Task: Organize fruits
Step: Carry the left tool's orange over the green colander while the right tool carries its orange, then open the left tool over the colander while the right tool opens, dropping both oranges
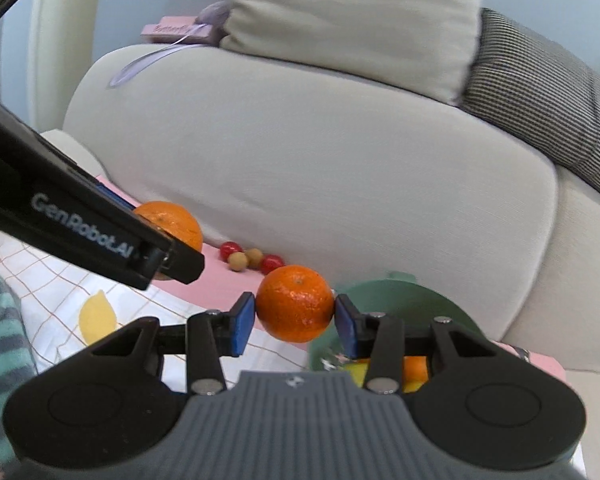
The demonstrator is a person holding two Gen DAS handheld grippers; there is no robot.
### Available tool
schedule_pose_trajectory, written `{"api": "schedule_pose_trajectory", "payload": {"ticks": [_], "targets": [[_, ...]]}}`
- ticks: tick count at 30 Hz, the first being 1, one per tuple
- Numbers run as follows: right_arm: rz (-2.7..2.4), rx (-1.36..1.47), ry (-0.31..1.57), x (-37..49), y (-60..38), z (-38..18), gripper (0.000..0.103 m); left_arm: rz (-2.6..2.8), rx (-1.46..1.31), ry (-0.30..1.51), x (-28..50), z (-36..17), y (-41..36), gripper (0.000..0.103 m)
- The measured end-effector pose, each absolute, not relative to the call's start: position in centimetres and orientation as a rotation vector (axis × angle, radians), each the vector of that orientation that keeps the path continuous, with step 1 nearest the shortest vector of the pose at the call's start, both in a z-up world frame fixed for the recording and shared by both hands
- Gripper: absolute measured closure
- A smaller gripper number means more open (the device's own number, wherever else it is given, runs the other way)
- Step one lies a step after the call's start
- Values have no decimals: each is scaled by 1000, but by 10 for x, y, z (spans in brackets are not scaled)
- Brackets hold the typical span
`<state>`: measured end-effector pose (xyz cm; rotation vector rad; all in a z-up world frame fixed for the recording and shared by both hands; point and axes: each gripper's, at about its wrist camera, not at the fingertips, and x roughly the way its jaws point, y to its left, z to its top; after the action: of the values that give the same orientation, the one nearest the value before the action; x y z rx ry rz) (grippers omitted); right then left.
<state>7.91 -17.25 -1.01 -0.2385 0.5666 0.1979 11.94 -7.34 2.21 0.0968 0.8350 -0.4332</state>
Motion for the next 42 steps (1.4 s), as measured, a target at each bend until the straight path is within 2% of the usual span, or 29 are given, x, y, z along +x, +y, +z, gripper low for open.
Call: {"api": "schedule_pose_trajectory", "payload": {"ticks": [18, 27, 42], "targets": [[60, -88, 627, 72, -258, -21, 62, -576, 144, 889, 125, 2, -146, 51], [64, -114, 621, 101, -275, -31, 62, -582, 167, 928, 154, -12, -169, 51], [13, -264, 736, 143, -289, -61, 62, -514, 319, 992, 197, -50, -197, 51]]}}
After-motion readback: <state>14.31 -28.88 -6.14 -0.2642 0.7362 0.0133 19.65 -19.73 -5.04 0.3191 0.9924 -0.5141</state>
